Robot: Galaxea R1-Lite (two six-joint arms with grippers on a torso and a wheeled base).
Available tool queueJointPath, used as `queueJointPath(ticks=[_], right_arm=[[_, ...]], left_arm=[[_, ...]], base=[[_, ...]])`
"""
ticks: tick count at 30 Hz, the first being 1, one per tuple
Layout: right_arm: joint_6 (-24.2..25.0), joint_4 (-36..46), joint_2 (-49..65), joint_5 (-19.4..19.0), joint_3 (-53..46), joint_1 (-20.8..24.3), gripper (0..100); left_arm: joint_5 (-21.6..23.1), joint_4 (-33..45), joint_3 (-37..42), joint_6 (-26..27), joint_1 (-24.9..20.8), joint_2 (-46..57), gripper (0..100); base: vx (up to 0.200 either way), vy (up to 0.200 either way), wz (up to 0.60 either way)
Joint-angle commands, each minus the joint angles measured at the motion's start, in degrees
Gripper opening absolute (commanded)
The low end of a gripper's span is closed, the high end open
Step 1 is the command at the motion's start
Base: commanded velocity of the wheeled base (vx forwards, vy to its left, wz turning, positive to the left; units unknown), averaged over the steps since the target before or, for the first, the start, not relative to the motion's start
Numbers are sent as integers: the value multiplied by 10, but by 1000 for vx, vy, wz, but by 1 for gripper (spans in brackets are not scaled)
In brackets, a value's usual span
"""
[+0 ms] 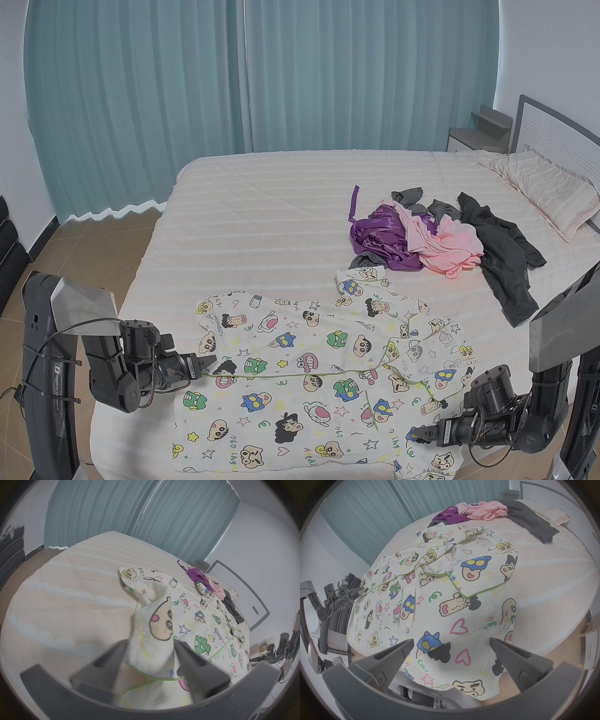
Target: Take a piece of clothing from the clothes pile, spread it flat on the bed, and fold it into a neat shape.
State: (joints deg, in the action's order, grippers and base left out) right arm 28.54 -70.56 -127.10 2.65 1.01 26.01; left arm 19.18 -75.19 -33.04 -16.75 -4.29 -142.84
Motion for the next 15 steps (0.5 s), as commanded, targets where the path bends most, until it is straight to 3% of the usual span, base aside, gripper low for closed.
queueJointPath(ticks=[1, 10, 15], right_arm=[[0, 0, -1, 0, -9, 0, 100], [0, 0, -2, -1, -9, 0, 100], [0, 0, -2, -1, -9, 0, 100]], left_arm=[[-3, 0, 5, -1, 1, 0, 0], [-13, -14, 67, 3, 4, 20, 0], [-86, -22, 99, 1, 1, 27, 0]], base=[[0, 0, 0], [0, 0, 0], [0, 0, 0]])
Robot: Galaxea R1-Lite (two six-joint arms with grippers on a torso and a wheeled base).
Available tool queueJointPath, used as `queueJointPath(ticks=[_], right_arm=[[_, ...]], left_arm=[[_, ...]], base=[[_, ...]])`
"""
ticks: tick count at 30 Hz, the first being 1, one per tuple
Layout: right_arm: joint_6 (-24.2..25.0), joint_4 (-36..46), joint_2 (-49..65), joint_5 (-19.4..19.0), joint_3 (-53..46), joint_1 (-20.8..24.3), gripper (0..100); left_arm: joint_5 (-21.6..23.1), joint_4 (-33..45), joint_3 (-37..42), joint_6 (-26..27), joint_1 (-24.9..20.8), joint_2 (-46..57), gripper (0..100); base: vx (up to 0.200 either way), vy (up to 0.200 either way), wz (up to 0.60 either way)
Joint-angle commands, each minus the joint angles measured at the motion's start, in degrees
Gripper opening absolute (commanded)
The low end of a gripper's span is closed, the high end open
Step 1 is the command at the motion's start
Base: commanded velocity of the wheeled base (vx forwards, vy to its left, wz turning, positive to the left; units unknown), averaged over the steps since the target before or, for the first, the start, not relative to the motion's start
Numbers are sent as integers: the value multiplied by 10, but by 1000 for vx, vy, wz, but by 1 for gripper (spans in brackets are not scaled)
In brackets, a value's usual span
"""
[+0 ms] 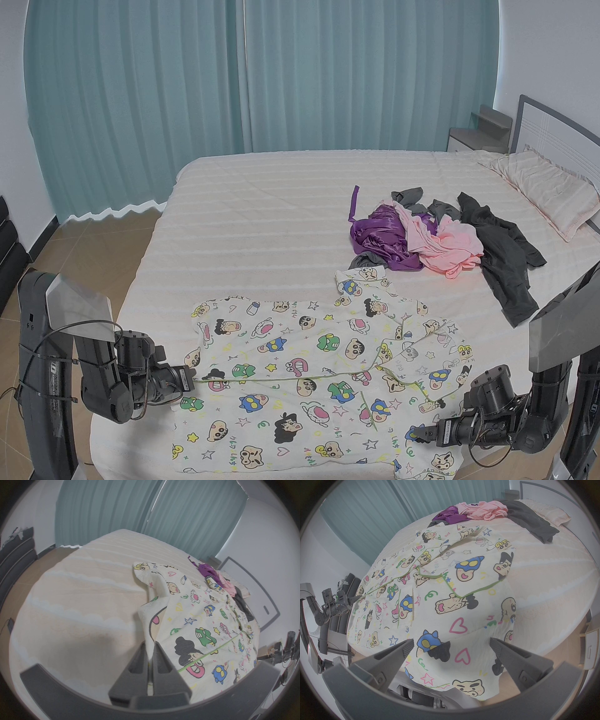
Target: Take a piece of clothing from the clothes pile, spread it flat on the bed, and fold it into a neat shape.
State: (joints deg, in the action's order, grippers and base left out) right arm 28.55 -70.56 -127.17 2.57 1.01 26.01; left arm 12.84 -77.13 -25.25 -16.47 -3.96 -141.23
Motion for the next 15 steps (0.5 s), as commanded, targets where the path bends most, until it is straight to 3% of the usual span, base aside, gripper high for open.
queueJointPath(ticks=[1, 7, 8, 11, 14, 15], right_arm=[[-1, 0, -1, 0, -9, 0, 100], [0, -4, -2, 0, -9, -2, 100], [1, -7, -2, 0, -9, -3, 100], [1, -16, 6, 0, -9, -7, 100], [6, -51, 24, 0, -9, -21, 100], [10, -67, 33, 1, -7, -31, 100]], left_arm=[[-30, -3, 27, -3, -3, 11, 0], [-32, -3, 32, -4, -10, 11, 0], [-33, -3, 32, -4, -10, 10, 100], [-33, -4, 33, -16, -18, 14, 100], [-33, -7, 34, -66, -18, 33, 100], [-33, -7, 34, -107, -16, 50, 100]], base=[[0, 0, 0], [0, 0, 0], [0, 0, 0], [0, 0, 0], [0, 0, 0], [0, 0, 0]])
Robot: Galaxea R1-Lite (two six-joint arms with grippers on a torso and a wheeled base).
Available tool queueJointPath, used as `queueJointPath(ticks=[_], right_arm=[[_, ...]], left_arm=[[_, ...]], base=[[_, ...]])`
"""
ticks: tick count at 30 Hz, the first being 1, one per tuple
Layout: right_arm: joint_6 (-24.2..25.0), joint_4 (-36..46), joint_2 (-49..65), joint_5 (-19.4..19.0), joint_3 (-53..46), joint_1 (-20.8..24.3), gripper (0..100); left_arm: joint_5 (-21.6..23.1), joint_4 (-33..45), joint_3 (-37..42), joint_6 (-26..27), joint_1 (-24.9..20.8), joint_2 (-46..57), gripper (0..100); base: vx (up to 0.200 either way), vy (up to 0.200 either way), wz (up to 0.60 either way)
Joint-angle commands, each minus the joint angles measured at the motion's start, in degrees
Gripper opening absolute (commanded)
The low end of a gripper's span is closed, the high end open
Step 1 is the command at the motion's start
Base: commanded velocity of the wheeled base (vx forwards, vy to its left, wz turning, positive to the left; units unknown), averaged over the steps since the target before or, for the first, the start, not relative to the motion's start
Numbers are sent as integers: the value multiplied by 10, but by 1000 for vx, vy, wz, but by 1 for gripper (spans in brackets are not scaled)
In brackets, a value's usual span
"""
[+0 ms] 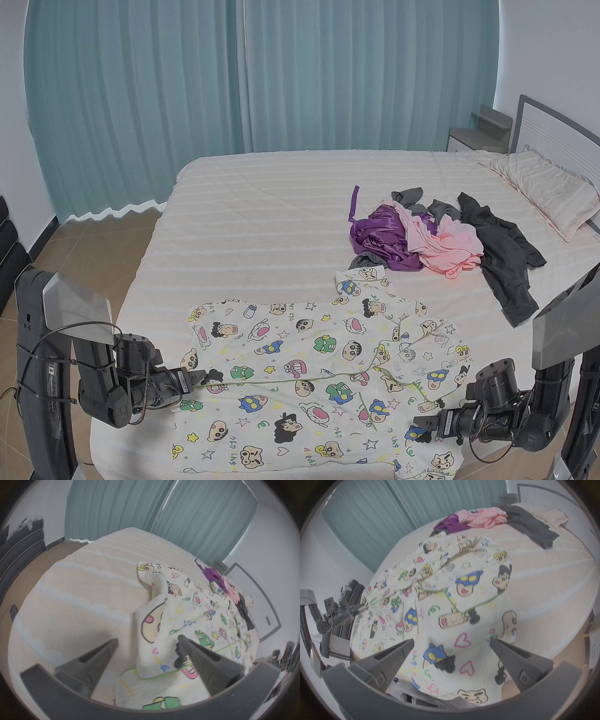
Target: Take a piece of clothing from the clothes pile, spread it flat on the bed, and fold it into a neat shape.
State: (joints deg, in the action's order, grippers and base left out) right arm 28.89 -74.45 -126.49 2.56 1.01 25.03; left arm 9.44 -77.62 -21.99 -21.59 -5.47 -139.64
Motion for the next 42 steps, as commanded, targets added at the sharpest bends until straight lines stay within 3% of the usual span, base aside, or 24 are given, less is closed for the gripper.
queueJointPath(ticks=[1, 4, 9, 12, 17, 25, 28, 35, 42], right_arm=[[6, -34, 33, 1, -5, -27, 100], [7, -48, 54, 0, 12, -48, 100], [8, -37, 77, 0, 98, -97, 100], [8, 11, 73, 0, 163, -120, 100], [9, 164, 71, -5, 284, -153, 100], [17, 194, 12, -2, 363, -141, 100], [53, 199, -23, 1, 406, -130, 100], [69, 229, -43, 0, 453, -123, 100], [78, 263, -45, 0, 502, -114, 100]], left_arm=[[1, -2, 1, -79, 1, 45, 100], [9, -2, 13, -157, 15, 89, 100], [39, -2, 57, -179, 56, 147, 100], [43, -3, 81, -207, 56, 167, 100], [43, -2, 88, -262, 53, 182, 100], [43, -3, 85, -303, 36, 177, 100], [41, -3, 85, -311, 33, 175, 100], [37, -3, 85, -342, 33, 174, 100], [33, -3, 89, -345, 25, 168, 100]], base=[[0, 0, 0], [0, 0, 0], [0, 0, 0], [0, 0, 0], [0, 0, 0], [0, 0, 0], [0, 0, 0], [0, 0, 0], [200, 0, 0]])
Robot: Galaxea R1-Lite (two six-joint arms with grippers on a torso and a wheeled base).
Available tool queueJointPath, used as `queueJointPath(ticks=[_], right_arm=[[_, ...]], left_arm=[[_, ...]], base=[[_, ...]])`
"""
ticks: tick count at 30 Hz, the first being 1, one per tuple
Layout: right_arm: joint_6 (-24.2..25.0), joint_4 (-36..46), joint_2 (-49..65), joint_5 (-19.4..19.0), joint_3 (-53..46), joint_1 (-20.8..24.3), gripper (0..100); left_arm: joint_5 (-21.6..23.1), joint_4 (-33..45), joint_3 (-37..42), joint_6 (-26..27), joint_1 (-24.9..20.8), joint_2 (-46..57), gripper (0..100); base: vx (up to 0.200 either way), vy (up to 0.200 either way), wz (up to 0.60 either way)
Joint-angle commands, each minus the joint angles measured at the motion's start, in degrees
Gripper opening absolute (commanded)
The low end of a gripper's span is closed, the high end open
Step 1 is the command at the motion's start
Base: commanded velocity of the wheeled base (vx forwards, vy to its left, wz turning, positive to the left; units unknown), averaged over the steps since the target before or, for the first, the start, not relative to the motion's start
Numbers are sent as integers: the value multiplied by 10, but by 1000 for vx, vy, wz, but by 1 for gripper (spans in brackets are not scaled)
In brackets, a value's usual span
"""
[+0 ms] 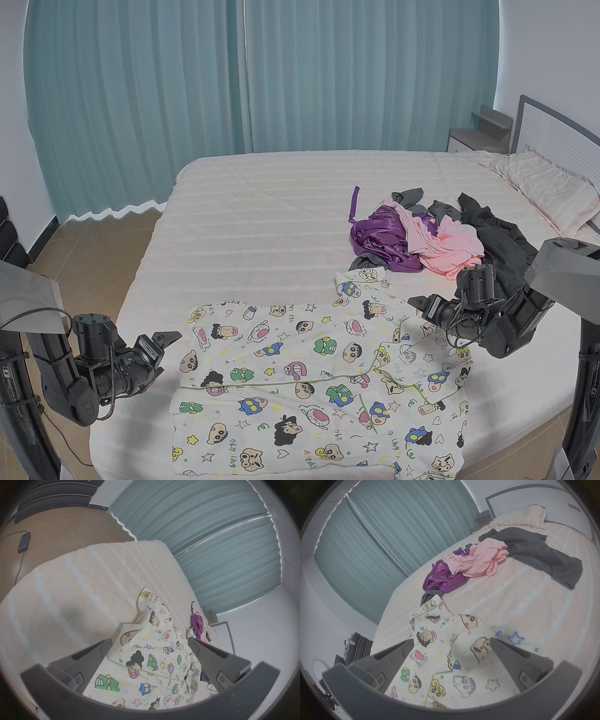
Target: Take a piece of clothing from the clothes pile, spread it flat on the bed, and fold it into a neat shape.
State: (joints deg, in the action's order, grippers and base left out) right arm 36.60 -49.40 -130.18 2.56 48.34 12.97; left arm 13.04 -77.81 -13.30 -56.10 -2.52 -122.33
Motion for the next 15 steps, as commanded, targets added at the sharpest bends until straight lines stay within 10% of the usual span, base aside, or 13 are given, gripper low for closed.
queueJointPath(ticks=[1, 15], right_arm=[[1, 39, -9, -1, 55, 10, 100], [6, 80, -104, 1, 193, 17, 100]], left_arm=[[-4, -1, 3, 0, -6, -6, 100], [-4, -15, 0, -1, -13, -36, 100]], base=[[0, 0, 0], [0, 0, 0]])
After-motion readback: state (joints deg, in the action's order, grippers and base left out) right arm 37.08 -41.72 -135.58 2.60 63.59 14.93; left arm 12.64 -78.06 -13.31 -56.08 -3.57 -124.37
